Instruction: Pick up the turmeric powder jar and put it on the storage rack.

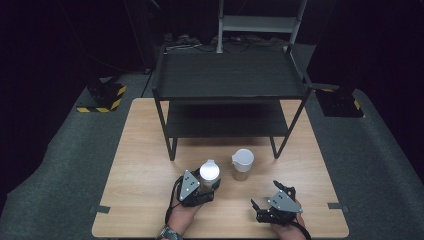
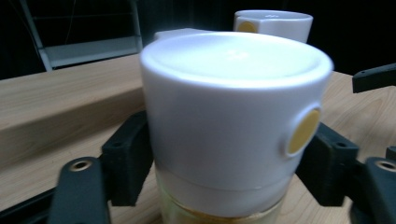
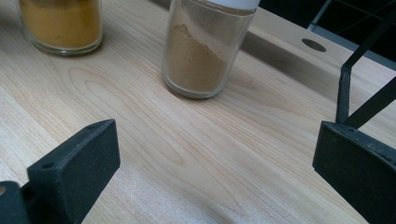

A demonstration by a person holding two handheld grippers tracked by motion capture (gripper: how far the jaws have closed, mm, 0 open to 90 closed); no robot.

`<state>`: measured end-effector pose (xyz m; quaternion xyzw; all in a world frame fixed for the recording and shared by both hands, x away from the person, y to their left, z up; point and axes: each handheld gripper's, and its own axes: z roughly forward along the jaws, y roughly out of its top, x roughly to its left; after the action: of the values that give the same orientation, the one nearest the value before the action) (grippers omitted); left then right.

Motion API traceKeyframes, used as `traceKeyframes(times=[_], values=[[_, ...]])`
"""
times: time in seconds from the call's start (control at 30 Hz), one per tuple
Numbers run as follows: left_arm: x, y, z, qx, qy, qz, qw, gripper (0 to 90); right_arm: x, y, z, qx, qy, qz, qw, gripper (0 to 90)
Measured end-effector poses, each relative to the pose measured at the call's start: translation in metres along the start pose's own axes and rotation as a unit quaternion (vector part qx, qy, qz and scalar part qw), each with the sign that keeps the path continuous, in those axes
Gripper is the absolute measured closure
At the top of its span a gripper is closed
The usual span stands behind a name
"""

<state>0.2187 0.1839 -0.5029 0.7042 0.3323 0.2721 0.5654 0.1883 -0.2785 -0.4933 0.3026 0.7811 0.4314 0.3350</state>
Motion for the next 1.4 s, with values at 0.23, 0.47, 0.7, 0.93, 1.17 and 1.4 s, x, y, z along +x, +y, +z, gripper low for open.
traceKeyframes(times=[0.23, 0.47, 0.7, 0.93, 1.17, 1.4], values=[[0.001, 0.001, -0.001, 0.0, -0.003, 0.0, 1.0, 30.5, 0.0, 0.0, 0.0, 0.0, 0.0, -0.004, 1.0, 0.0], [0.001, 0.007, -0.006, -0.001, -0.007, 0.01, 0.9999, 30.5, 0.001, 0.0, 0.0, 0.001, -0.001, -0.003, 1.0, 0.0], [0.002, 0.015, -0.016, -0.014, -0.01, 0.009, 0.9998, 30.5, 0.001, 0.002, 0.001, 0.005, 0.0, -0.007, 1.0, 0.0], [0.001, 0.028, -0.028, -0.023, -0.003, 0.013, 0.9996, 30.5, 0.001, 0.004, 0.002, 0.012, 0.001, -0.011, 0.9999, 0.0], [0.002, 0.039, -0.038, -0.038, 0.002, -0.013, 0.9992, 30.5, 0.001, 0.006, 0.002, 0.018, 0.001, -0.012, 0.9998, 0.0], [0.007, 0.056, -0.053, -0.046, 0.01, 0.013, 0.9988, 30.5, 0.0, 0.006, 0.002, 0.018, 0.002, -0.012, 0.9998, 0.0]])
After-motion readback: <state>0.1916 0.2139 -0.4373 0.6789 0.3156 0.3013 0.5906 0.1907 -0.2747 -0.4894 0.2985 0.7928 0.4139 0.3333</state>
